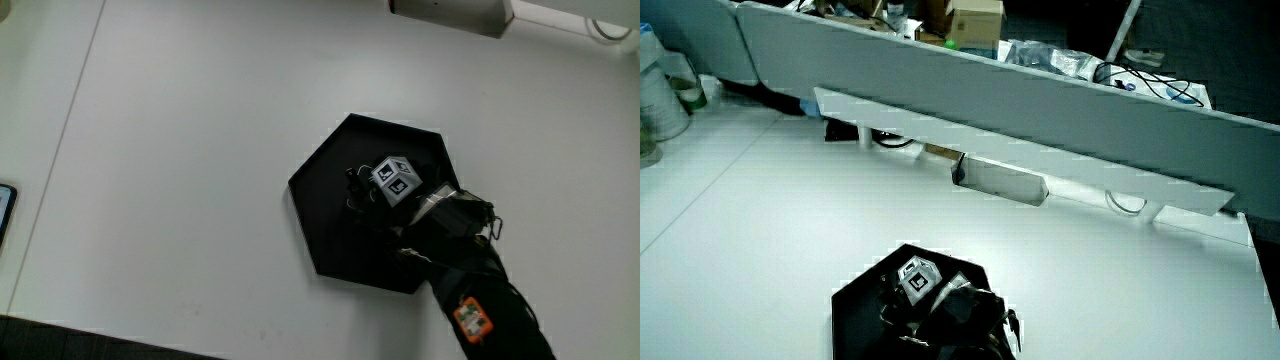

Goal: Pick speaker from plate

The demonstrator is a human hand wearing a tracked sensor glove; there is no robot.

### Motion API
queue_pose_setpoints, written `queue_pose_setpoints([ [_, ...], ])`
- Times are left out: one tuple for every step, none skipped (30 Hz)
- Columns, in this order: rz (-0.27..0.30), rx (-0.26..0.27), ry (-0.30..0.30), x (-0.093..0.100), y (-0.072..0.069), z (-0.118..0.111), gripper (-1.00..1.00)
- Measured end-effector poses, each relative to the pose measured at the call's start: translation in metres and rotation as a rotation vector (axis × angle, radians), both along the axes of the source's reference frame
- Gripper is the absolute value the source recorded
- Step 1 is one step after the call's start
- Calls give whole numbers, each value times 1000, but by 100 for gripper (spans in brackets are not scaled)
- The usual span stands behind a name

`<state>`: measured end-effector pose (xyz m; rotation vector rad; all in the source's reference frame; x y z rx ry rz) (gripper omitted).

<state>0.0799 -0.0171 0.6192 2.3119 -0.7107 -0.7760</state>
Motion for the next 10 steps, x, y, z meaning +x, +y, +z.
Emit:
queue_pose_setpoints([
  [1,-7,-11,4,-1,-3,100],
  [-2,0,-10,7,-1,-7,100],
  [0,12,-22,10,-1,-13,100],
  [0,12,-7,14,-1,-14,100],
  [5,22,-6,17,-1,-17,100],
  [9,25,-19,21,-1,-22,100],
  [10,30,-3,25,-2,-22,100],
  [15,57,-17,28,-2,-31,100],
  [24,47,-16,34,-2,-29,100],
  [40,11,-11,40,-1,-28,100],
])
